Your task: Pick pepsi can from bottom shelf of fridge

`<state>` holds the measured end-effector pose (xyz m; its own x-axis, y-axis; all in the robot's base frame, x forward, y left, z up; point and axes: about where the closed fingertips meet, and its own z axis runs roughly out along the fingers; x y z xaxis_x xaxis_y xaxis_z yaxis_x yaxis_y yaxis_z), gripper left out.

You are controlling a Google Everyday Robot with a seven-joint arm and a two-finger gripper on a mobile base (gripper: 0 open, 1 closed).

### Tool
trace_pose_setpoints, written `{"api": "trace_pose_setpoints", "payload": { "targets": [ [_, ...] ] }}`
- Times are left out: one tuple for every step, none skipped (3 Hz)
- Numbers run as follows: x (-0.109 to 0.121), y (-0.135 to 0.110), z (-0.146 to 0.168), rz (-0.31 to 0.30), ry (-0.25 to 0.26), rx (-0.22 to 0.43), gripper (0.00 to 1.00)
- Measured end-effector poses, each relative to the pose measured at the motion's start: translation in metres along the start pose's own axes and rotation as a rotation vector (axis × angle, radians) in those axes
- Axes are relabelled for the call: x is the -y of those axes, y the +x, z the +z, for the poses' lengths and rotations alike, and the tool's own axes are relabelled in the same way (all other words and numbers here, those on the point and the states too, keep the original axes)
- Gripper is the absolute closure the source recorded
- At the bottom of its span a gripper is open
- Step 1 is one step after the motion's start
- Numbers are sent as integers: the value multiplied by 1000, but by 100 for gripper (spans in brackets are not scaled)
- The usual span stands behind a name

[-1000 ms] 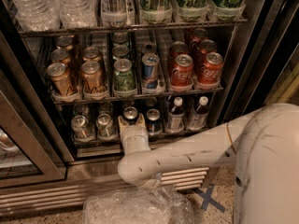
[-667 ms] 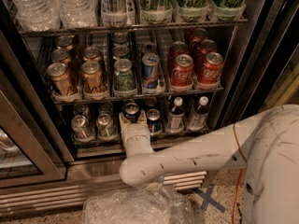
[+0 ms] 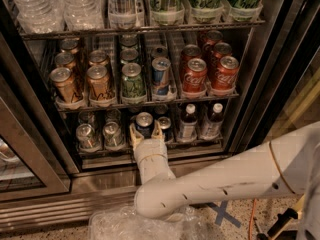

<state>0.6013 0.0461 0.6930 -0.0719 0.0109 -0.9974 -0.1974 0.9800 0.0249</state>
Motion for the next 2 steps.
{"api": "trace_pose_setpoints", "payload": {
  "targets": [
    [2,-14,-30,3,-11,29,100],
    [3,-29,-59,12,-21,60,100]
  ]
}}
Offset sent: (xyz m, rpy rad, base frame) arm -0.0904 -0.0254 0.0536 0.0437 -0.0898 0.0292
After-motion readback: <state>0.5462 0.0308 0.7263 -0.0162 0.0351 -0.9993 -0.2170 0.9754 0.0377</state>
